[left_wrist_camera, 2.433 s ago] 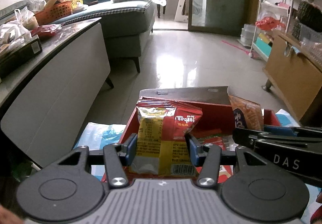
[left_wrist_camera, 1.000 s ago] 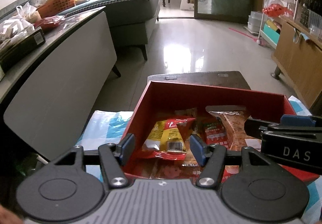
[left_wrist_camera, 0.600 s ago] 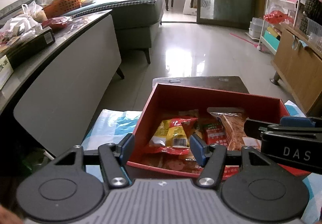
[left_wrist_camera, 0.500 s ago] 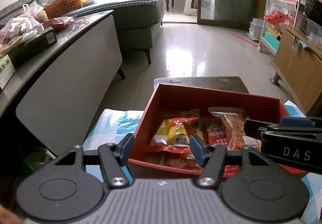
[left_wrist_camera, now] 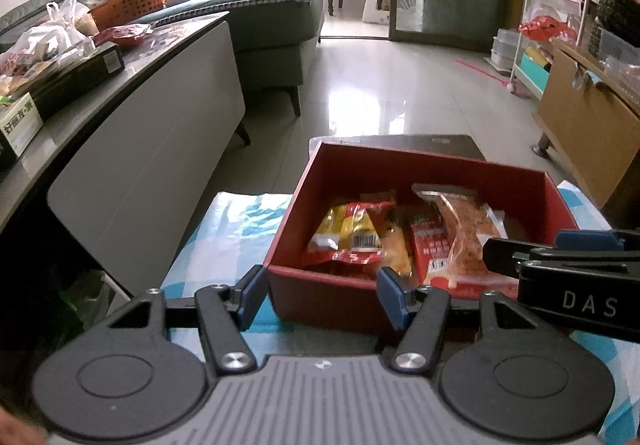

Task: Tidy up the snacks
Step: 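Move both tools back to the remaining snacks on the tablecloth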

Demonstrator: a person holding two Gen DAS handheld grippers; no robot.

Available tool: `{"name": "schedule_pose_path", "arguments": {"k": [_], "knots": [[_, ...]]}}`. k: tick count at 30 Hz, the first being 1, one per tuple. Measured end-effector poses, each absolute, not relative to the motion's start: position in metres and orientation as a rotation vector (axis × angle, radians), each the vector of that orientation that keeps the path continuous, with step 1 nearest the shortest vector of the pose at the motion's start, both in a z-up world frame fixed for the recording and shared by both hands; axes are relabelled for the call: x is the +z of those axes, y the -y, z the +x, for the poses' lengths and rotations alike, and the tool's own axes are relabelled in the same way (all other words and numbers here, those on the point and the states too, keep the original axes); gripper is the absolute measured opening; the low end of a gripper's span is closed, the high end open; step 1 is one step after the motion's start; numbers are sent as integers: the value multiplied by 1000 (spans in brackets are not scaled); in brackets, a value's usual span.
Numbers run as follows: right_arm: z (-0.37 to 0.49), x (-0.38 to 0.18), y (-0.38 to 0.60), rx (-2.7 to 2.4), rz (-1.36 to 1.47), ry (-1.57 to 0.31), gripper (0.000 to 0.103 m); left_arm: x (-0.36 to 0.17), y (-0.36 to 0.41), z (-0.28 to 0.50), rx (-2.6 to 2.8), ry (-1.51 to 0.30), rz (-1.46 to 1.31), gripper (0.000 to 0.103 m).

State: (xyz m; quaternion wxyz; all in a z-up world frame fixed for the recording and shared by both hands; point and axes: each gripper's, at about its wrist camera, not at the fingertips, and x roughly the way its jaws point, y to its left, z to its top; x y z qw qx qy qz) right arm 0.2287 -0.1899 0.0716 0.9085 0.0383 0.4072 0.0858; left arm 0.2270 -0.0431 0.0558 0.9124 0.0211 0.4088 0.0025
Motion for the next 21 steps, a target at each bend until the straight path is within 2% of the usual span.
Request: {"name": "schedule_pose_path", "arguments": {"k": [21], "knots": [[176, 61, 178, 210, 26, -914, 74, 45, 38, 172, -29, -901, 91, 53]]}}
